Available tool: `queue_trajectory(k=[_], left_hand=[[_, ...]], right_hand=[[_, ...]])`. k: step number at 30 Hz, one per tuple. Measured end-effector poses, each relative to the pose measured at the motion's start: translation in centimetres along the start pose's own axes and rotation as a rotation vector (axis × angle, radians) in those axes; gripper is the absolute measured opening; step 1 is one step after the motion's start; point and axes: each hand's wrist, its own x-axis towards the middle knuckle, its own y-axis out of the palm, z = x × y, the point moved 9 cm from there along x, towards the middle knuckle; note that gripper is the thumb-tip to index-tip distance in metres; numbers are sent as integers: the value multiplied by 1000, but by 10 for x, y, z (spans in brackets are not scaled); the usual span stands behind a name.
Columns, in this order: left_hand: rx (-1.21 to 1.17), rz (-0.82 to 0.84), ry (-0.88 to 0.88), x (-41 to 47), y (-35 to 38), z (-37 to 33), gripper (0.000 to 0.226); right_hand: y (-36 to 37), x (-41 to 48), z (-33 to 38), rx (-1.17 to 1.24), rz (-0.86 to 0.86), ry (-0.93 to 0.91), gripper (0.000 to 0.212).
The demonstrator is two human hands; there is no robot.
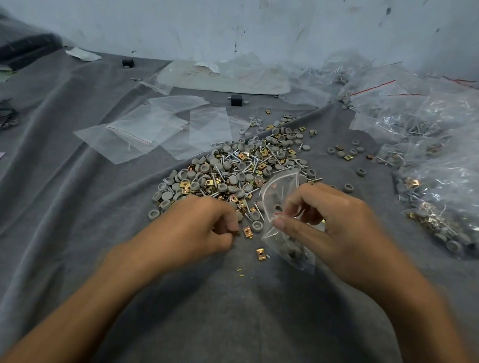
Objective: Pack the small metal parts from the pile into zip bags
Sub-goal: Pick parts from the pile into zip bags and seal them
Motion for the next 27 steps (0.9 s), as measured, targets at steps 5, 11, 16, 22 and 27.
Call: queue_trajectory(k=[5, 11, 16, 22, 27], left_hand=[[-504, -288, 25, -2, -37, -4, 8], [-855, -446, 81, 0, -48, -22, 12], [-783, -398, 136, 2, -40, -29, 9], [-541, -409, 160, -4, -49, -27, 14], [-177, -213, 45, -7, -58, 0, 8]], right_hand=[[3, 1, 3, -1, 5, 0, 20], [11, 4, 6, -49, 38, 3, 23], [9, 3, 6, -42, 14, -2, 21], [3, 2, 3, -31, -10, 5, 18], [-1, 0, 1, -11, -21, 16, 14]])
